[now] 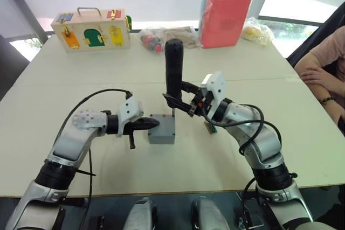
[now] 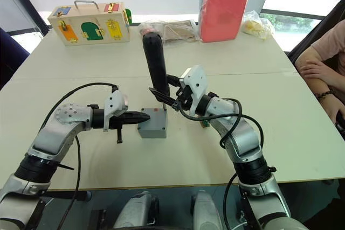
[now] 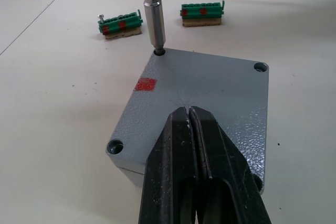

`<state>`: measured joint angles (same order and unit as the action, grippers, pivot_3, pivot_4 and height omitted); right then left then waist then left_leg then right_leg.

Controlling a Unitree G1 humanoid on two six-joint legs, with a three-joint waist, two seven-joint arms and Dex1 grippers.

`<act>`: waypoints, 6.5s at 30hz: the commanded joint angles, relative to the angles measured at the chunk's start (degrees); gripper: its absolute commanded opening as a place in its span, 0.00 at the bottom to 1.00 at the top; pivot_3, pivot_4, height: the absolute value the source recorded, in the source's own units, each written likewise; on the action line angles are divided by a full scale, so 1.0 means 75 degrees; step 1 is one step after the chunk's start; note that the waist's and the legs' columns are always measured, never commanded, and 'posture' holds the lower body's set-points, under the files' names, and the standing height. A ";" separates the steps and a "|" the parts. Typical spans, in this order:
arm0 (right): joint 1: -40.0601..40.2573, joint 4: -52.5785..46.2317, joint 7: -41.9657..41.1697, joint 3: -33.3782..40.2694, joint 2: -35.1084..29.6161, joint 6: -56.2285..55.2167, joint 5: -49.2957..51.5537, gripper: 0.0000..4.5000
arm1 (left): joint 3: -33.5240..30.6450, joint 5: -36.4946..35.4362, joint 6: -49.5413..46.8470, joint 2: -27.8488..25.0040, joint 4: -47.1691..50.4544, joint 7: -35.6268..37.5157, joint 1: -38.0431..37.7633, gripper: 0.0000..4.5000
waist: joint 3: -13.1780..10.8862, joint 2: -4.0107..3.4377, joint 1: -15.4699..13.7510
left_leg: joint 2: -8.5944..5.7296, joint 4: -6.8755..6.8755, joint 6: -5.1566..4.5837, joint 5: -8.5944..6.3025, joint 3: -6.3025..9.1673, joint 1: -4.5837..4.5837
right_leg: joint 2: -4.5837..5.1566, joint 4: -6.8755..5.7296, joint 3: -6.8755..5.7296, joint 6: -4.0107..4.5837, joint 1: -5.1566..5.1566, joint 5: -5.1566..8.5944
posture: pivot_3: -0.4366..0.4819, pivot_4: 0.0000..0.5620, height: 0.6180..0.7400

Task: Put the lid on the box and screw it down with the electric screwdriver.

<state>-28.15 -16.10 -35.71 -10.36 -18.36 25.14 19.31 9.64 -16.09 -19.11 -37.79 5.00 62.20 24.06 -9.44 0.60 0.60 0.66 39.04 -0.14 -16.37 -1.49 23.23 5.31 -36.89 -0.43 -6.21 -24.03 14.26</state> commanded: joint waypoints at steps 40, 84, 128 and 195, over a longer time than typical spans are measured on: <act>-0.2450 -0.0926 0.1166 0.2512 -0.1317 0.4299 0.2036 0.41 | -0.0703 -0.0732 -0.0670 -0.0476 0.1135 0.0205 0.0227 0.00 | -0.0003 -0.0013 -0.0022 | 0.0010 -0.0093 -0.0007 -0.0004 -0.0003 0.0035 | 0.0023 0.0088 -0.0005 0.0000 -0.0042 -0.0004 | 0.48 0.27 0.92; -0.2693 -0.0015 -0.0173 0.0196 -0.3929 0.5543 0.0832 0.89 | -0.1808 -0.1217 -0.1299 -0.1329 0.1791 -0.0897 -0.0816 0.00 | -0.0056 -0.0015 0.0026 | 0.0019 -0.0104 -0.0009 -0.0004 -0.0013 0.0031 | -0.0025 0.0093 0.0011 -0.0002 -0.0056 -0.0004 | 0.48 0.27 0.92; -0.1363 -0.0493 -0.0420 -0.1007 -0.2262 0.4277 0.0092 0.02 | -0.0308 0.0677 0.1321 -0.0253 -0.1570 0.0120 0.0163 0.00 | -0.0054 -0.0004 0.0032 | 0.0011 -0.0090 -0.0004 -0.0001 -0.0013 0.0026 | -0.0017 0.0083 0.0006 0.0002 -0.0046 -0.0007 | 0.48 0.27 0.92; -0.1425 0.0735 -0.0517 0.0150 -0.1485 0.3251 -0.0448 0.45 | -0.1745 -0.0612 -0.0716 -0.1382 0.0866 0.0402 -0.0319 0.00 | -0.0054 -0.0001 0.0024 | 0.0017 -0.0089 -0.0002 0.0000 -0.0012 0.0025 | -0.0020 0.0077 0.0006 0.0003 -0.0046 -0.0007 | 0.48 0.27 0.92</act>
<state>-37.23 -11.83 -41.10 -11.63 -30.44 51.78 16.08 -0.22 -18.56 -23.50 -47.05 9.42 65.75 20.53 -9.85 0.60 0.78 0.78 38.37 -0.16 -16.37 -1.57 23.42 5.16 -36.31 -0.38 -6.19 -24.37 14.21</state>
